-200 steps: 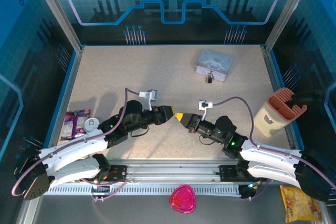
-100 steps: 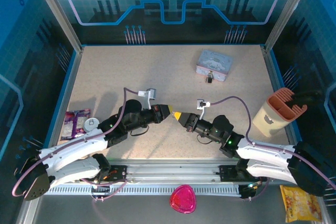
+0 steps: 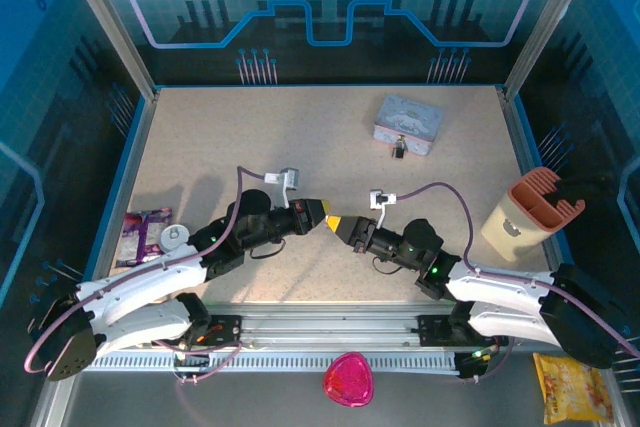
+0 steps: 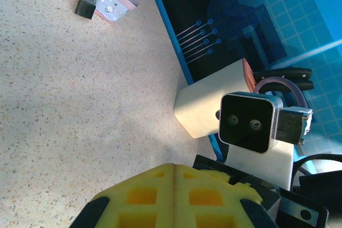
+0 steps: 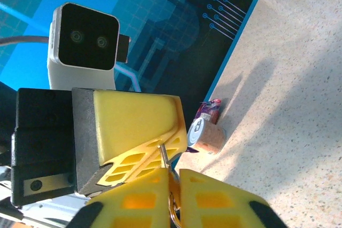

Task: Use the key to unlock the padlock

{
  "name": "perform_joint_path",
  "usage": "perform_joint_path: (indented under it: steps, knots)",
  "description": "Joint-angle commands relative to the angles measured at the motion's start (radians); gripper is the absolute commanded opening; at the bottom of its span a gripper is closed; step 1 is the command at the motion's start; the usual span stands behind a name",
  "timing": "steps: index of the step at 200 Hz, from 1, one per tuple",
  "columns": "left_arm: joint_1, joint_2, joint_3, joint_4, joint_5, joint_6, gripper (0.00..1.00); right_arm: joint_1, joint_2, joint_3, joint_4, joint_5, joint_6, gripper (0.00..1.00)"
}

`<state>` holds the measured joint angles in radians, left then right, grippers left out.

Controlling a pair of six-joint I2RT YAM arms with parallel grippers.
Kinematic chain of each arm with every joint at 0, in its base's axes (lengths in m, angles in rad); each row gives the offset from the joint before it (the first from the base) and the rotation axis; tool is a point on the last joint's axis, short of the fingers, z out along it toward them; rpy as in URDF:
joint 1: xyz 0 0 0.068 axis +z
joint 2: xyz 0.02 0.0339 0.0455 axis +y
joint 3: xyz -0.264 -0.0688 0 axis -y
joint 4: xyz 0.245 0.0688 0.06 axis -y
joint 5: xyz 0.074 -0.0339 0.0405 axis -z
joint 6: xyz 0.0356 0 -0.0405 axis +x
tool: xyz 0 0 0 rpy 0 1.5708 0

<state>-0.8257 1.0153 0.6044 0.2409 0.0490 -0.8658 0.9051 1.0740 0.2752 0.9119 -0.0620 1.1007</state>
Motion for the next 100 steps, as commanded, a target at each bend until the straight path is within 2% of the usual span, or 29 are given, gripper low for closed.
perform_joint_path:
  steps: [1, 12, 40, 59, 71, 100]
  knots:
    - [-0.008, -0.002, -0.005, 0.016, 0.013, -0.006, 0.00, 0.014, -0.006, 0.034, 0.071, -0.016, -0.007, 0.05]
    - [-0.007, 0.002, -0.002, 0.012, 0.006, -0.005, 0.00, 0.014, -0.012, 0.030, 0.067, -0.011, -0.009, 0.00]
    - [-0.007, 0.007, 0.017, -0.027, -0.015, 0.004, 0.00, 0.012, -0.060, 0.040, -0.054, 0.030, -0.024, 0.00]
    - [-0.006, -0.006, 0.024, -0.084, -0.054, 0.005, 0.12, 0.006, -0.120, 0.076, -0.246, 0.073, -0.055, 0.00]
    - [-0.003, -0.018, 0.028, -0.120, -0.078, 0.007, 0.25, 0.004, -0.158, 0.107, -0.395, 0.114, -0.074, 0.00]
    - [0.023, -0.052, 0.053, -0.228, -0.116, 0.011, 0.49, -0.024, -0.231, 0.150, -0.619, 0.166, -0.105, 0.00]
